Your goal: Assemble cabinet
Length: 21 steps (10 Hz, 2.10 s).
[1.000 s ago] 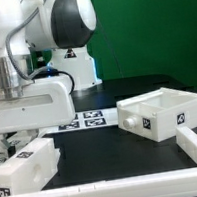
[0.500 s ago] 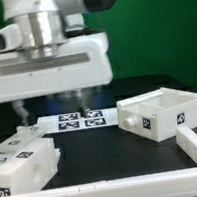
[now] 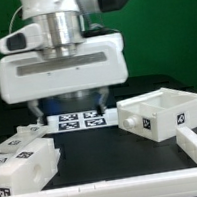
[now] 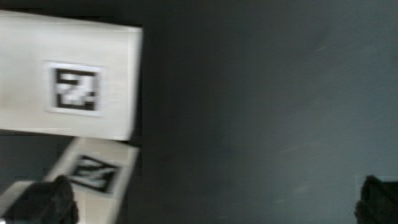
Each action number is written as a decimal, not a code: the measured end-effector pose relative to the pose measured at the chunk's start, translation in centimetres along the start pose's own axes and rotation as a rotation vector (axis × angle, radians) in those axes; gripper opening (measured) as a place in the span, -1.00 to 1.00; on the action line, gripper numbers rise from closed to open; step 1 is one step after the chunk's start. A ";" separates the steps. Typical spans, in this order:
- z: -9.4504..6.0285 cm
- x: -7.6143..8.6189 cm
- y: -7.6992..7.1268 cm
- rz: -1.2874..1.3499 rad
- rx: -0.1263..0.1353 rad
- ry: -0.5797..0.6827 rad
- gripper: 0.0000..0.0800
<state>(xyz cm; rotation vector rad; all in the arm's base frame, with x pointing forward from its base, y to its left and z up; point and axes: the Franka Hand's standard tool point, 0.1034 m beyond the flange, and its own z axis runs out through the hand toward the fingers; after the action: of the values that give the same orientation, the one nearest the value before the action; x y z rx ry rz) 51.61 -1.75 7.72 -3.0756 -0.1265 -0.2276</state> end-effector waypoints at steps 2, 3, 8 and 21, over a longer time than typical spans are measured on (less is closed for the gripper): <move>-0.6 0.3 -4.1 -0.047 0.016 0.000 0.99; -0.9 0.2 -3.9 -0.003 0.011 0.036 0.99; 0.3 -2.7 -3.4 -0.036 0.062 -0.114 0.99; 3.4 -7.3 -10.1 -0.155 0.044 -0.094 0.99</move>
Offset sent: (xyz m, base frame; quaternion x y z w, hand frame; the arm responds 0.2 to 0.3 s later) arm 0.0000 0.0000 0.0000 0.0000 0.0000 0.0000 1.0000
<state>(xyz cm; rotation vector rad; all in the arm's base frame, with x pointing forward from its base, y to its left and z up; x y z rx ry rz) 43.99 7.97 3.73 -3.0343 -0.3693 -0.0857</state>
